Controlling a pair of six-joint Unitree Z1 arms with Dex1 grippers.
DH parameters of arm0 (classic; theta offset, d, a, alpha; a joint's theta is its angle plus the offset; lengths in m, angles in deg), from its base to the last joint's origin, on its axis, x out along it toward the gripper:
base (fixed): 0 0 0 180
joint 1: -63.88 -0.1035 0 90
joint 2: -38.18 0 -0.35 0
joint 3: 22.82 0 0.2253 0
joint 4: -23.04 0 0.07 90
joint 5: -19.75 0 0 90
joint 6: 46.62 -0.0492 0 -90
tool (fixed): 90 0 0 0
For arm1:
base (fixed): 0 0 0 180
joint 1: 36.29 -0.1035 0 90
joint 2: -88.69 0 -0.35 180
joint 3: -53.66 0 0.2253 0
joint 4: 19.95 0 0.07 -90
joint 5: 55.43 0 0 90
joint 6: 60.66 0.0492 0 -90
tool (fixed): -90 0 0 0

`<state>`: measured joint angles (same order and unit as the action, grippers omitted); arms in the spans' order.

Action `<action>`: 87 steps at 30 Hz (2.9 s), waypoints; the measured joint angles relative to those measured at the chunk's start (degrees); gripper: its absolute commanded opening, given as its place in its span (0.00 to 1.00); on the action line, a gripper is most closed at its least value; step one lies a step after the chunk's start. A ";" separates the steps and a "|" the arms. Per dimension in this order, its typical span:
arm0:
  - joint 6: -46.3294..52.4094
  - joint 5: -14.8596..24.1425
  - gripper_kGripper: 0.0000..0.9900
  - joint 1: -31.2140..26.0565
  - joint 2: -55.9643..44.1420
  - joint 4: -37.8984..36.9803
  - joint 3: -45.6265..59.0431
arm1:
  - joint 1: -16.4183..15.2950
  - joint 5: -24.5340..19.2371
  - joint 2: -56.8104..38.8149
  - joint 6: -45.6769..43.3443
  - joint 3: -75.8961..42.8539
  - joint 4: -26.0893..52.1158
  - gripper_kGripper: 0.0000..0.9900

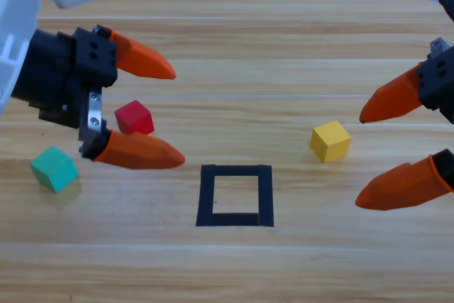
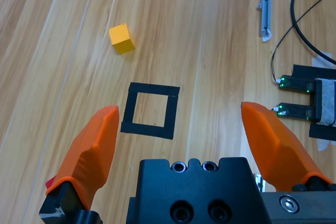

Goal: Stack the blocks in the rectangular block: red at the bottom, yellow in the middle, green on top

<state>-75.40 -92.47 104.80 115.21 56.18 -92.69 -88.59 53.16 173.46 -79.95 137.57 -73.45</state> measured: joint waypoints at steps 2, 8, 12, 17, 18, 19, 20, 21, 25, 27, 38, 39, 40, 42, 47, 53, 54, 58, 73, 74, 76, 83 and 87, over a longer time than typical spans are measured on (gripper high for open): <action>0.00 0.16 1.00 0.00 0.00 0.00 0.00 | -0.02 0.00 0.00 0.00 0.00 0.00 0.99; 0.00 0.18 1.00 0.00 0.00 0.00 0.22 | -0.06 -0.45 0.00 0.00 0.00 0.00 0.99; 0.13 0.20 1.00 0.00 0.00 -0.01 0.26 | -0.08 -1.87 0.10 1.27 0.00 0.00 0.99; 0.99 1.01 1.00 0.00 0.00 -0.05 0.41 | -0.19 -15.13 3.21 8.76 0.42 0.00 0.99; 1.39 1.52 1.00 0.00 0.00 -0.11 0.64 | -0.16 -16.29 4.70 9.69 0.78 0.00 0.99; 2.24 2.73 1.00 0.00 0.00 -0.33 1.04 | -0.14 -16.87 5.89 11.10 1.50 0.01 0.99; 3.96 4.04 1.00 0.03 0.00 -0.90 1.55 | -0.07 -16.94 7.37 12.67 2.25 0.01 0.99; 5.95 5.83 1.00 0.04 0.00 -1.63 1.94 | 0.07 -17.19 8.57 14.02 3.26 0.02 0.99; 17.88 13.84 1.00 0.16 -0.02 -4.53 2.07 | 0.62 -27.35 14.86 20.56 7.64 0.45 0.99; 27.17 20.29 1.00 0.17 -0.04 -5.38 1.98 | 1.34 -33.26 19.59 23.32 11.61 0.46 0.99; 67.81 42.38 1.00 0.16 -0.74 2.35 -1.62 | 5.51 -34.63 34.31 27.28 18.81 0.11 0.97; 69.77 42.39 1.00 0.16 -0.28 5.00 -3.56 | 5.68 -34.63 34.75 27.28 19.02 0.07 0.96; 72.51 42.39 1.00 0.15 1.27 9.47 -7.29 | 6.00 -34.63 35.42 27.28 19.11 0.05 0.96; 75.85 42.48 1.00 0.14 6.17 17.54 -15.55 | 6.50 -34.38 35.93 27.28 19.12 -0.01 0.96; 83.34 42.75 0.99 0.09 23.79 33.42 -37.52 | 8.67 -28.97 39.95 27.27 21.86 -1.44 0.96; 87.53 37.48 0.98 -0.89 33.35 36.23 -40.05 | 9.77 -26.96 42.93 27.17 23.19 -2.94 0.95; 88.47 37.03 0.98 -1.44 34.29 37.36 -40.50 | 9.85 -26.96 43.30 27.17 23.32 -2.94 0.93; 92.03 35.76 0.97 -4.03 38.78 43.03 -47.24 | 10.00 -26.18 43.46 27.17 23.47 -3.18 0.90; 100.89 29.13 0.98 -11.88 48.24 47.77 -51.56 | 10.96 -21.41 44.90 27.16 23.79 -5.97 0.34; 101.16 28.71 0.98 -12.09 48.90 47.86 -51.67 | 11.14 -21.41 44.91 27.16 23.81 -5.99 0.34; 102.11 28.05 0.98 -12.34 49.92 47.89 -51.68 | 11.48 -21.41 44.91 27.16 23.81 -6.00 0.34; 104.72 25.67 0.98 -12.45 52.19 47.91 -53.39 | 11.85 -21.65 44.85 27.53 24.29 -9.38 0.34; 105.70 25.28 0.98 -12.45 53.39 47.91 -54.29 | 11.87 -20.51 44.12 29.45 23.72 -9.55 0.34</action>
<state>30.30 -67.19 92.34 168.60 104.08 -146.98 -76.72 32.65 217.58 -50.50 161.29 -83.00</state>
